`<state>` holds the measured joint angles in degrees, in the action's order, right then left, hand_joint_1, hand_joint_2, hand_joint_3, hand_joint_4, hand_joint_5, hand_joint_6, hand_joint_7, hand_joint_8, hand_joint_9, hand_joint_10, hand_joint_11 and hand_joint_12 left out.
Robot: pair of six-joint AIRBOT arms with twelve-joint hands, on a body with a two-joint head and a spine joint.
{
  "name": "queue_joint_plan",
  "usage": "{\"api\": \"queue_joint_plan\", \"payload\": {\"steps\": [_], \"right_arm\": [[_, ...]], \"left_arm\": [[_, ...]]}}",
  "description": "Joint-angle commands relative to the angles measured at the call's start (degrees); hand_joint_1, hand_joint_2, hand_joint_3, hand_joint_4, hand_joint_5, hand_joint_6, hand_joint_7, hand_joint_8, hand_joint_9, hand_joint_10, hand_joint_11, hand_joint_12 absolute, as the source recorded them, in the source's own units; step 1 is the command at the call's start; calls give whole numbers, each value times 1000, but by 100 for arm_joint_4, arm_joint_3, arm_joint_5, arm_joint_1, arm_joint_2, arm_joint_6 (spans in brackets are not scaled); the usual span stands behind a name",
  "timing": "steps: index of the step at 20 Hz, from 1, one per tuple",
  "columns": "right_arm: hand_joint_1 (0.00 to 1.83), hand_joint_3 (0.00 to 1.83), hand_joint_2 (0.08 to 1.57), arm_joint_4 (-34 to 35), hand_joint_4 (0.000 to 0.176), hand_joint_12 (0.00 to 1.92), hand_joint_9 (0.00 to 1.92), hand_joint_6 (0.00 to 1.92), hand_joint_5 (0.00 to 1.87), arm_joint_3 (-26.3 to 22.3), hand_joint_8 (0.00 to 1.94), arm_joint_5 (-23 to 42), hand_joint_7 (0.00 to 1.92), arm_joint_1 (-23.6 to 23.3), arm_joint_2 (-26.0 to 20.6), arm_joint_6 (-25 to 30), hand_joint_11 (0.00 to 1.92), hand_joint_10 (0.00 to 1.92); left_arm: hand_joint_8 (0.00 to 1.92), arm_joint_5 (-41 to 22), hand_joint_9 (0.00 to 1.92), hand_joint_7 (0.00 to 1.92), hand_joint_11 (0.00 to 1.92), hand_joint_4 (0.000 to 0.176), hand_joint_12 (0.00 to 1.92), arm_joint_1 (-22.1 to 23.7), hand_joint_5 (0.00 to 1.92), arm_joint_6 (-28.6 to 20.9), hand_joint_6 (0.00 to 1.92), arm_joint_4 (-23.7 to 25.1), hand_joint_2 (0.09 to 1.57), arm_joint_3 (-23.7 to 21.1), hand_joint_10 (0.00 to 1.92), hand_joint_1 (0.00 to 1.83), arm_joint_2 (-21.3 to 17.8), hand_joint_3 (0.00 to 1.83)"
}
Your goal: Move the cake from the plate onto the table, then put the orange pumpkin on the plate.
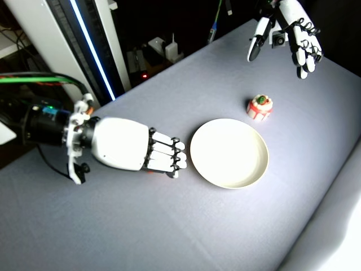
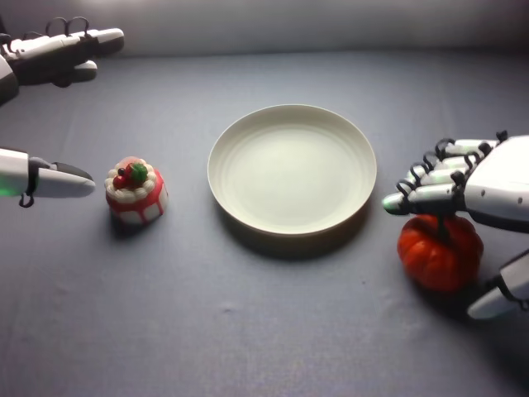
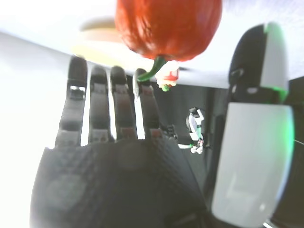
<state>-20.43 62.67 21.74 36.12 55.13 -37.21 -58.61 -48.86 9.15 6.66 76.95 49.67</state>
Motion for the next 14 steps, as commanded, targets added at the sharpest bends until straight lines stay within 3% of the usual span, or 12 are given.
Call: {"api": "queue_joint_plan", "payload": {"steps": [1,2,3,4,5,6,7,8,9,10,12,14], "right_arm": [[867,10,852,94,0,1407,438,18,341,29,47,591,428,-13,-6,66,4,117],[876,3,866,94,0,1462,473,11,374,36,38,591,485,-8,4,71,37,193],[923,0,899,106,0,1459,477,34,467,54,88,591,581,0,24,74,111,476],[993,6,975,128,0,1468,503,99,565,84,216,591,691,4,49,75,266,859],[1037,3,1022,131,0,1492,505,238,576,100,528,591,652,4,60,81,321,1086],[1110,5,1058,162,0,1591,548,688,501,130,898,591,626,9,85,86,373,1268],[1161,10,1203,176,0,1712,625,1292,586,144,1240,591,811,9,94,86,489,1453],[1174,7,1242,198,0,1812,668,1388,603,178,1393,592,828,9,116,87,584,1619],[1194,4,1248,206,0,1899,781,1314,655,191,1530,593,811,9,123,90,801,1861],[1122,0,1236,221,0,1917,944,1368,733,206,1754,594,862,9,124,90,997,1908],[1104,7,1255,337,0,1921,1158,1452,710,267,1930,693,973,6,122,90,1206,1921],[1104,8,1259,387,0,1921,1176,1462,704,276,1938,787,989,-51,106,90,1220,1921]], "left_arm": [[0,-626,439,117,24,170,1219,25,146,-16,3,-246,878,16,13,972,-19,3],[2,-629,439,120,30,165,1223,25,148,-16,4,-246,878,16,12,977,-19,3],[5,-631,451,129,62,165,1234,25,163,-16,9,-247,880,16,16,983,-18,3],[1,-631,452,121,75,163,1198,25,157,-16,3,-247,884,16,11,979,-11,2],[0,-632,456,118,83,162,1170,25,153,-16,1,-247,890,19,7,977,-6,1],[0,-632,468,117,95,161,1167,25,147,-16,0,-246,888,23,11,981,4,0],[2,-638,469,123,85,163,1162,25,155,-16,3,-246,890,24,10,988,5,0],[4,-644,474,128,88,154,1165,19,156,-16,3,-247,893,24,11,999,5,1],[8,-644,473,140,80,150,1157,18,156,-16,3,-247,902,23,10,994,7,5],[7,-645,470,141,91,152,1157,17,153,-16,1,-247,911,23,8,995,10,7],[2,-653,476,147,113,148,1126,2,172,-16,1,-247,919,23,6,1008,13,3],[1,-654,475,146,110,146,1098,-5,166,-16,0,-248,923,25,3,997,15,2]]}}
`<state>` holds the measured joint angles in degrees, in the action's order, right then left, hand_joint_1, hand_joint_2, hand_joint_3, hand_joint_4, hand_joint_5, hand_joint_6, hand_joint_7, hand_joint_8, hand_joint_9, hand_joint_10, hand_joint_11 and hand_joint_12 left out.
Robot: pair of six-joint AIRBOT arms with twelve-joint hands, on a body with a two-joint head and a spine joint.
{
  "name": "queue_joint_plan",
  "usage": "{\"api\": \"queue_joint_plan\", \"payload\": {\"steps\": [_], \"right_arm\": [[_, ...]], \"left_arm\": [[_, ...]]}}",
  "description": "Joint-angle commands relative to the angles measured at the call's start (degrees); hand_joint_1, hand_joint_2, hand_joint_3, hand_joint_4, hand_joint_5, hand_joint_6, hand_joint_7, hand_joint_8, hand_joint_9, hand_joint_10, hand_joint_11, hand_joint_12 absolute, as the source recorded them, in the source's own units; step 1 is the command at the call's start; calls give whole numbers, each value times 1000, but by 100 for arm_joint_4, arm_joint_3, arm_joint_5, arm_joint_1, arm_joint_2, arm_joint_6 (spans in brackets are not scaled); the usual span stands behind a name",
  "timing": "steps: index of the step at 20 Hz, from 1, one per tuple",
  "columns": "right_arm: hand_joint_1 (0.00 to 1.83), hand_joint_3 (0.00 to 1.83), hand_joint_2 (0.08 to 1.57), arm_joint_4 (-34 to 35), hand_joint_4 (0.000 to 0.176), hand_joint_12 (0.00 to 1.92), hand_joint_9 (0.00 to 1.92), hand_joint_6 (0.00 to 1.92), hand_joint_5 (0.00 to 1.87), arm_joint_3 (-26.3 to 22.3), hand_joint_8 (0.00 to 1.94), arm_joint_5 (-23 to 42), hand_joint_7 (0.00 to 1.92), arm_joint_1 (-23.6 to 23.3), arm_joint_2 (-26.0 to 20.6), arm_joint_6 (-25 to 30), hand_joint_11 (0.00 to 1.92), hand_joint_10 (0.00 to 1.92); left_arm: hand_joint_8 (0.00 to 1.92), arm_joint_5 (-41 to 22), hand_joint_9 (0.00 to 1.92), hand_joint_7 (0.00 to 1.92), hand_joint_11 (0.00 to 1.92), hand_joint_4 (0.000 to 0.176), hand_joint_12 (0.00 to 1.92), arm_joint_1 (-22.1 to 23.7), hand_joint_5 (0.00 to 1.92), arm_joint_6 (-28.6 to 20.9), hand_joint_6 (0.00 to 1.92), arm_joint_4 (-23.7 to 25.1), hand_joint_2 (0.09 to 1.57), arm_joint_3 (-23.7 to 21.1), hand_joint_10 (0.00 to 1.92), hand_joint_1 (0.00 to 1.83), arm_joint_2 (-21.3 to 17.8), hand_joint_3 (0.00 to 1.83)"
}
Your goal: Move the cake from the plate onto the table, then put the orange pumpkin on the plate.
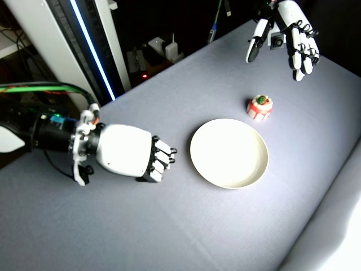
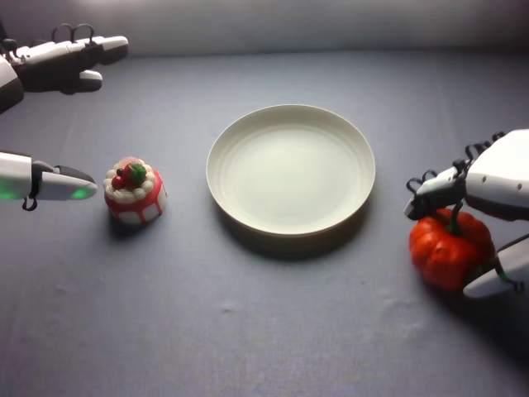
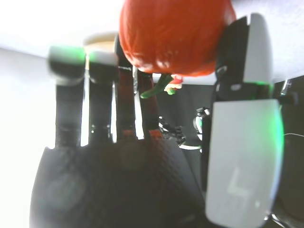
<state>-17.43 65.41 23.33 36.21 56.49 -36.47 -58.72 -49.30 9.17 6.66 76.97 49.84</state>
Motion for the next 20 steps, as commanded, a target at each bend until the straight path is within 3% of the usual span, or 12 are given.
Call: {"api": "queue_joint_plan", "payload": {"steps": [1,2,5,7,8,9,10,13,14,16,18,20], "right_arm": [[1116,0,1230,92,0,1921,1195,1382,766,2,1867,672,1049,-142,-45,17,1250,1909],[1200,594,963,90,0,1921,1136,1408,720,1,1730,684,900,-211,-52,17,1209,1919],[1220,1146,716,1,0,1921,1184,1641,743,-38,1776,725,956,-469,-159,17,1253,1921],[1102,810,861,-149,0,1921,1226,1573,775,-65,1887,730,1087,-678,-199,17,1315,1921],[1338,458,941,-225,0,1921,1324,1851,847,-63,1930,729,1160,-787,-199,17,1415,1921],[1140,651,921,-299,0,1921,1323,1613,778,-55,1916,728,1155,-897,-199,17,1408,1921],[1090,707,919,-365,0,1921,1269,1566,753,-47,1909,725,1097,-998,-199,17,1328,1921],[1102,684,910,-581,0,1921,1250,1509,778,-30,1846,697,1103,-1241,-198,18,1303,1895],[1213,879,792,-659,0,1921,1206,1447,771,-6,1634,650,1001,-1326,-152,18,1238,1830],[1260,844,752,-694,0,1827,1154,1281,843,84,1435,597,1024,-1424,-35,18,1141,1669],[1265,772,788,-704,0,1765,1176,1279,817,222,1394,567,1023,-1487,137,18,1169,1609],[1246,969,706,-704,0,1823,1103,1468,821,469,1422,564,1022,-1576,440,18,1092,1670]], "left_arm": [[0,-641,479,145,126,147,1074,31,158,-18,0,-248,935,23,3,1001,-1,2],[0,-639,477,136,123,144,1072,26,145,-18,0,-248,945,25,1,1023,-1,5],[0,-641,490,132,133,146,1083,-2,154,-18,7,-253,945,59,6,1013,33,2],[2,-638,505,153,157,152,1065,-6,166,-18,2,-253,945,77,8,1025,46,1],[6,-639,512,165,168,152,1063,-10,165,-18,1,-253,943,79,10,1029,51,0],[7,-639,515,171,166,149,1059,-11,165,-18,1,-251,943,88,10,1037,65,0],[0,-639,505,148,132,151,1044,-24,173,-18,3,-251,938,100,5,1027,78,0],[2,-633,502,150,130,147,1036,-36,163,-18,0,-243,935,121,2,988,106,0],[4,-624,521,155,175,158,1058,-38,166,-18,2,-230,936,140,10,994,131,0],[0,-621,524,149,215,173,1080,-38,169,-18,2,-212,933,166,9,1002,166,0],[0,-622,504,137,182,165,1017,-39,166,-18,1,-197,952,179,1,1025,177,2],[0,-631,487,126,201,141,1001,-38,147,-18,1,-189,967,197,5,1053,205,4]]}}
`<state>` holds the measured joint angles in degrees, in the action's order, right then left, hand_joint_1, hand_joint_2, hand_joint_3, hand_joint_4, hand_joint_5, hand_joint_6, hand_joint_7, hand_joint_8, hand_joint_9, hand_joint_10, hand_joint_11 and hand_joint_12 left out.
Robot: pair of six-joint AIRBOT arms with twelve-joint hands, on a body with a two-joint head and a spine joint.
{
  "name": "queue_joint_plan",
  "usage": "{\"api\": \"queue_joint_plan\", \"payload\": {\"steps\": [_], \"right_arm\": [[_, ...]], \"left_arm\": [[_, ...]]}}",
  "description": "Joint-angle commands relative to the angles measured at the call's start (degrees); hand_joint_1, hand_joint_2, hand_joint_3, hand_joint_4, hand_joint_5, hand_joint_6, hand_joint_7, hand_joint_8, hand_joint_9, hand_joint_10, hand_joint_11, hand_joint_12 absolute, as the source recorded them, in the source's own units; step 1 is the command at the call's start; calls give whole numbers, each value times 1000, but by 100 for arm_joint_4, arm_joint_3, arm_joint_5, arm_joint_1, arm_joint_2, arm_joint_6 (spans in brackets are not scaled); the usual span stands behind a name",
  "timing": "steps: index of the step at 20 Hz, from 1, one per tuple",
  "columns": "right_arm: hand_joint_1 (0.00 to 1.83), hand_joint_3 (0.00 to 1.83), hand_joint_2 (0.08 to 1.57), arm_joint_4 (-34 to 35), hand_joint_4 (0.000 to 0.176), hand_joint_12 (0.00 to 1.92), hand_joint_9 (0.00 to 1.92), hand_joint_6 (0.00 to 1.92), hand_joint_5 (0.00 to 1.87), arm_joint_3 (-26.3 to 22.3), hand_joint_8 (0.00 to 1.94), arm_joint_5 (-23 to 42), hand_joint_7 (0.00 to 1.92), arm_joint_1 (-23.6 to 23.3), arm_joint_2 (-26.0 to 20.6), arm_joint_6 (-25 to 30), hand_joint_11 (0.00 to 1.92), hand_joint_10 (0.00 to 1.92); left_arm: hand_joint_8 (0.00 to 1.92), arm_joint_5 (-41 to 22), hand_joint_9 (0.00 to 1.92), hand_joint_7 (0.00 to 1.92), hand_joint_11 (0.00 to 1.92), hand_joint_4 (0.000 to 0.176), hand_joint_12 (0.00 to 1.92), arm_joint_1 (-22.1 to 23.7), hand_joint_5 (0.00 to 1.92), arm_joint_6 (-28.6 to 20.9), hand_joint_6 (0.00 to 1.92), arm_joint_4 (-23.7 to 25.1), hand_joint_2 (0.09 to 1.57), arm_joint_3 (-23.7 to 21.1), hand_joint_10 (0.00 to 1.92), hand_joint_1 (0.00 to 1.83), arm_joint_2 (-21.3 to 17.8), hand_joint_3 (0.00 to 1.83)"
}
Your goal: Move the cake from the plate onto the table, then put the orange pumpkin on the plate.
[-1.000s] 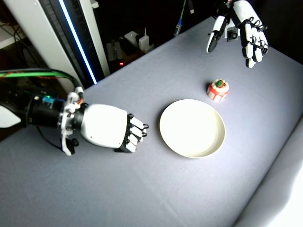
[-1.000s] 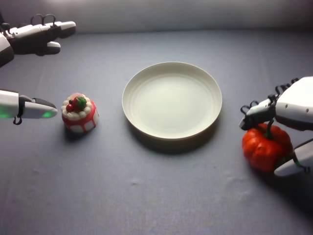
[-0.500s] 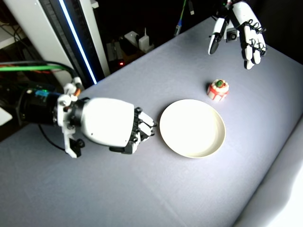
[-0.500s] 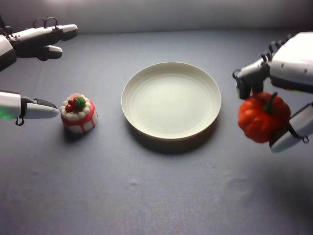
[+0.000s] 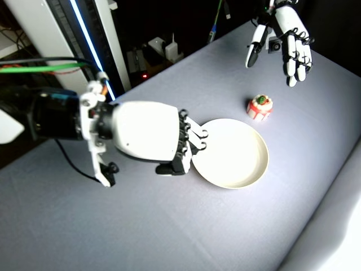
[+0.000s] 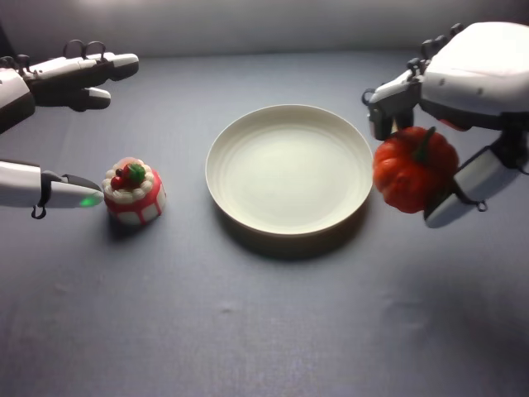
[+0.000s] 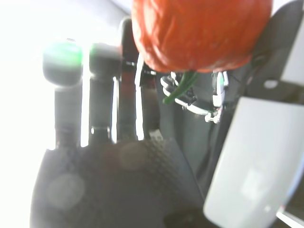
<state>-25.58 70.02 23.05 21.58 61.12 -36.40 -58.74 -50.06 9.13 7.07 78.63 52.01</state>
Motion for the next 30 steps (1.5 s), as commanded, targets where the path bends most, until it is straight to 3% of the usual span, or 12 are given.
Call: {"api": "queue_joint_plan", "payload": {"steps": [1,3,4,8,10,12,16,20,23,26,29,30], "right_arm": [[1246,969,706,111,0,1823,1103,1468,821,73,1422,591,1022,-143,58,11,1092,1670],[1210,889,797,112,0,1917,926,1443,805,240,1625,591,873,-217,262,11,975,1899],[1340,904,777,113,0,1916,884,1485,751,331,1535,591,863,-263,373,11,942,1730],[1191,912,819,107,0,1921,1019,1664,688,651,1556,597,904,-395,686,10,1052,1820],[1386,1234,623,108,0,1921,962,1702,793,794,1637,610,928,-406,810,10,1063,1758],[1219,1210,660,109,0,1921,1089,1688,816,883,1677,681,958,-406,856,9,1160,1914],[1378,962,710,256,0,1814,958,1554,787,1110,1388,756,917,-406,984,9,981,1561],[1372,809,791,532,0,1804,902,1492,777,1151,1379,915,875,-405,999,10,906,1526],[1360,887,801,590,0,1878,865,1654,690,1169,1518,1045,823,-394,1029,151,879,1627],[1366,961,764,521,0,1900,870,1603,723,1180,1587,1044,831,-395,1121,218,943,1680],[1194,705,876,375,0,1835,916,1449,786,1287,1465,1044,870,-395,1360,370,932,1721],[1194,653,892,267,10,1788,908,1462,789,1350,1384,1044,880,-395,1484,436,927,1692]], "left_arm": [[0,-630,487,126,201,141,1001,38,147,-14,1,-223,967,35,5,1053,-6,4],[0,-651,497,110,213,141,1001,38,147,-14,1,-212,972,46,8,1057,14,5],[1,-673,495,110,216,137,1003,40,144,-14,0,-212,978,55,7,1058,34,7],[1,-760,440,122,78,120,1153,88,115,-14,0,-185,991,165,2,1054,191,1],[1,-826,399,125,7,125,1131,121,108,-14,0,-185,975,227,0,1036,304,0],[0,-878,393,117,0,106,1080,196,82,-14,0,-156,965,275,1,1047,406,0],[0,-880,374,97,0,79,1165,405,61,-14,0,14,937,282,0,1050,463,0],[2,-842,381,98,0,81,1257,478,65,-14,1,104,955,300,4,1050,498,2],[6,-844,373,125,0,135,1171,481,103,-14,11,104,951,296,0,1074,477,0],[8,-873,392,122,0,118,1172,485,113,-14,7,80,965,321,13,1111,484,1],[6,-944,419,148,21,99,1220,456,143,-14,5,-28,968,358,16,1048,478,1],[11,-992,418,167,3,116,1218,404,147,-14,4,-101,954,382,14,1050,478,0]]}}
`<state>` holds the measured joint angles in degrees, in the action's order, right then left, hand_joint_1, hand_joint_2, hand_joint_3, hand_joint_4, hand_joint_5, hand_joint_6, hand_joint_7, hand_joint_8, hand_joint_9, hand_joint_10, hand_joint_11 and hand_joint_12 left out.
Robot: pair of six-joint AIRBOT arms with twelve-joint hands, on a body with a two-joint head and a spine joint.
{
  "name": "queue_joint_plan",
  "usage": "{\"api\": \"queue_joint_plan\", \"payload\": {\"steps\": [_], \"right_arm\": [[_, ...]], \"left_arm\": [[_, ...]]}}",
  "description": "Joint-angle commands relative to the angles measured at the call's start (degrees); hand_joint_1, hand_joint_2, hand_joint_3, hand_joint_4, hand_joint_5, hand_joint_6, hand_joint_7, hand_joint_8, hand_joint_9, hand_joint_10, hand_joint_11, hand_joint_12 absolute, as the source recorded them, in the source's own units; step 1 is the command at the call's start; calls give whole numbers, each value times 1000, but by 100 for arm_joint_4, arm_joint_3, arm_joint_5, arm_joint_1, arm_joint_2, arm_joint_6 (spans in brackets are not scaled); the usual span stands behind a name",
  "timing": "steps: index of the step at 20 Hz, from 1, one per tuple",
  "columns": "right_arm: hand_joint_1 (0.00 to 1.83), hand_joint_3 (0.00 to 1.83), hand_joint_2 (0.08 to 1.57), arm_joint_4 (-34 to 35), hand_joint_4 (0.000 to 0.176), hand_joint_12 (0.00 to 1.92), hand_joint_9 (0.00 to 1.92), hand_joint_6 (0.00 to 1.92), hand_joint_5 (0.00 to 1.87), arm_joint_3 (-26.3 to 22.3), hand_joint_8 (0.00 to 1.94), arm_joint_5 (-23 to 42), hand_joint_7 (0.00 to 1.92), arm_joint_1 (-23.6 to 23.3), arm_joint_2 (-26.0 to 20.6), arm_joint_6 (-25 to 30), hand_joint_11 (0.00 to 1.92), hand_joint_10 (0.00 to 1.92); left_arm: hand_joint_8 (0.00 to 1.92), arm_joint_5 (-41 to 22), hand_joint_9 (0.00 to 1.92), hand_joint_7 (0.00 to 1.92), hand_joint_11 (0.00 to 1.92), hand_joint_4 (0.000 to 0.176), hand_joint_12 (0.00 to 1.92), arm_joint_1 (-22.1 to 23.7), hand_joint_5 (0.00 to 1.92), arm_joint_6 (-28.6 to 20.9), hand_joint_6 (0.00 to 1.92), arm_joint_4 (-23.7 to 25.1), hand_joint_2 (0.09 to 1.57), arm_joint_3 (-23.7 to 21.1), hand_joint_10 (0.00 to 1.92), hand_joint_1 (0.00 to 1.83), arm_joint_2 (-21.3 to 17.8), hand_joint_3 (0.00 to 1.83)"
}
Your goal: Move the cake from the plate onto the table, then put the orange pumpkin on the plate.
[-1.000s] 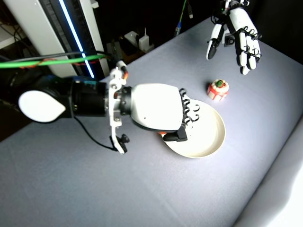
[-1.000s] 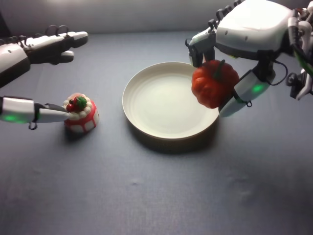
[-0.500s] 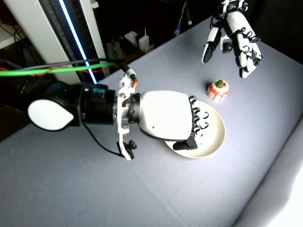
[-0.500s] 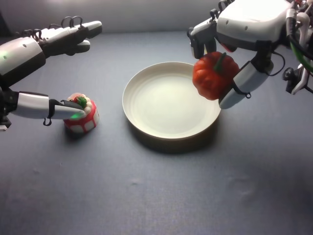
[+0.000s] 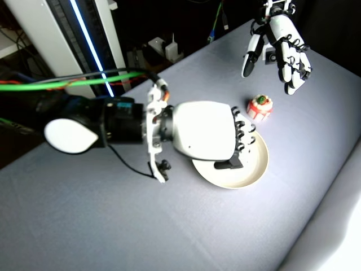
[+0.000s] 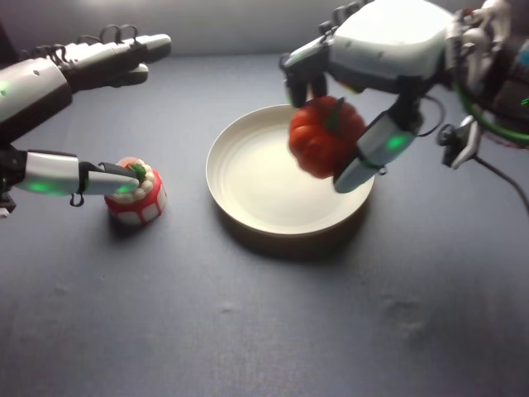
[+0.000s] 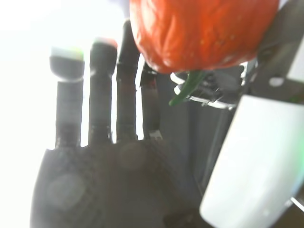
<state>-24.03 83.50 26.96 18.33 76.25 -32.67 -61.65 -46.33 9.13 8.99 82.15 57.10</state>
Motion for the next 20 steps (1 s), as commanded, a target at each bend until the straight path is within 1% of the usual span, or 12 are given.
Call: {"api": "queue_joint_plan", "payload": {"steps": [1,2,3,4,6,7,9,13,14,16,17,20], "right_arm": [[1188,625,912,-30,16,1778,881,1478,783,55,1385,652,861,-70,79,165,909,1708],[1180,739,883,-100,18,1823,880,1559,764,89,1491,651,831,-70,140,236,927,1784],[1185,823,846,-184,0,1861,953,1586,748,160,1532,652,861,-75,247,329,989,1811],[1185,823,846,-216,0,1861,953,1586,748,188,1532,652,861,-77,287,336,989,1811],[1340,550,886,-251,0,1648,970,1330,786,236,1209,647,930,-77,314,336,961,1393],[1365,457,921,-251,0,1595,973,1284,793,262,1149,639,931,-77,314,345,965,1325],[1373,131,1078,-256,0,1591,900,1224,835,300,1115,625,911,-77,314,368,888,1289],[1373,70,1108,-223,0,1558,917,1245,825,338,1113,624,904,-67,313,368,935,1269],[1372,432,928,-190,0,1597,951,1282,837,351,1145,623,925,-39,314,368,967,1298],[1379,765,776,-175,0,1683,959,1388,831,351,1291,625,921,-24,314,368,979,1416],[1247,733,819,-175,0,1704,1000,1420,831,353,1318,624,935,-17,314,368,1008,1547],[1216,735,826,-132,0,1754,1021,1400,831,415,1368,601,937,72,314,368,1044,1655]], "left_arm": [[9,-763,427,182,0,130,1201,-36,160,-14,5,-361,934,48,14,1054,-32,0],[5,-809,411,182,0,137,1135,-78,154,-14,1,-414,933,50,5,1072,-33,0],[0,-897,415,174,0,142,1123,-158,147,-14,0,-522,942,47,6,1080,-56,1],[0,-940,415,174,0,142,1123,-196,147,-14,0,-581,942,45,6,1080,-69,1],[10,-1019,440,209,27,131,1137,-240,146,-14,0,-660,921,54,13,1076,-74,0],[9,-1020,442,212,28,129,1134,-241,153,-14,3,-660,919,64,12,1081,-69,0],[5,-1048,440,226,45,125,1116,-242,169,-14,3,-662,941,99,7,1090,-30,0],[1,-1079,437,196,26,154,1142,-243,178,-14,3,-665,922,113,2,1101,3,0],[1,-1084,434,197,4,144,1161,-243,159,-14,0,-665,920,112,1,1102,3,0],[4,-1093,440,209,4,140,1176,-244,170,-14,8,-665,920,111,2,1115,3,0],[5,-1094,437,211,6,137,1176,-244,179,-14,11,-665,918,110,1,1118,6,0],[0,-1097,406,184,0,113,1142,-244,145,-14,0,-665,933,120,0,1092,27,6]]}}
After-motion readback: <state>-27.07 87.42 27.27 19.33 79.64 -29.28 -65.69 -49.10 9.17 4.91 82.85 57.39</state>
